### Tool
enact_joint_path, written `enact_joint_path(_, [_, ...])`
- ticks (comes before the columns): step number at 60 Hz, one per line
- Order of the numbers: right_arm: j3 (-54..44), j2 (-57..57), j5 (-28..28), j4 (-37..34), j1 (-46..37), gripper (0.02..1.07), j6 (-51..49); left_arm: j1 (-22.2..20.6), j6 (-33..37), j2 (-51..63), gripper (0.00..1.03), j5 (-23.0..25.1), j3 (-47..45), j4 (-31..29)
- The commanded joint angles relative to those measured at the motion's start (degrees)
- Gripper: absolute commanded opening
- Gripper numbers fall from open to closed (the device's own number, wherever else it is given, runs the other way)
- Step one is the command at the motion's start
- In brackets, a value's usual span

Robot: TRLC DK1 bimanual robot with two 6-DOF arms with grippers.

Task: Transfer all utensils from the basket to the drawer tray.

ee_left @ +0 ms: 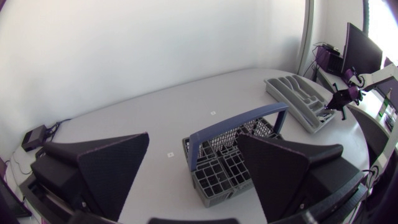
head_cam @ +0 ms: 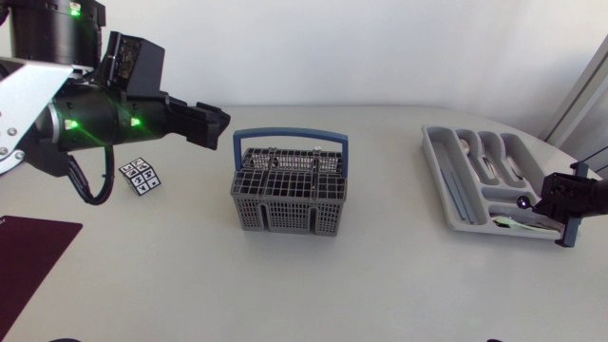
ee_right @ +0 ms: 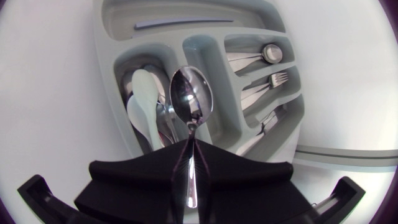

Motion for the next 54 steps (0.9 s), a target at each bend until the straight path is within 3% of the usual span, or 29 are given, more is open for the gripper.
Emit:
enact_joint_path(1, [-1.0,1.5,0.6,1.2,0.0,0.16,-2.6,0.2,1.1,-0.9,1.0,0.0,-2.0,0.3])
enact_joint_path(4, [-1.7,1.7,1.0,2.7,0.3,0.17,-2.7,0.0,1.4,-1.0,1.0,0.0,-2.6,0.3])
enact_joint_path(10, [-3.9,1.0,1.0,6.5,0.3,0.36,-2.6,0.0,1.5,-1.8,1.0,0.0,-3.6,0.3])
enact_joint_path(22, [-6.6,-3.5,0.6,8.1,0.0,0.65,-2.0,1.0,2.5,-4.1,1.0,0.0,-5.5,0.1])
enact_joint_path(34, [-10.8,-9.8,-0.6,8.3,0.1,0.67,0.9,1.9,2.6,-6.7,1.0,0.0,-8.0,0.3])
enact_joint_path(40, [-13.0,-14.9,-4.2,8.2,0.4,0.74,5.7,2.4,2.9,-7.9,1.0,-1.4,-9.4,0.2])
enact_joint_path(54, [-20.8,-28.1,-7.5,9.4,5.2,0.77,17.9,3.6,6.7,-13.5,1.0,-2.0,-13.6,1.3])
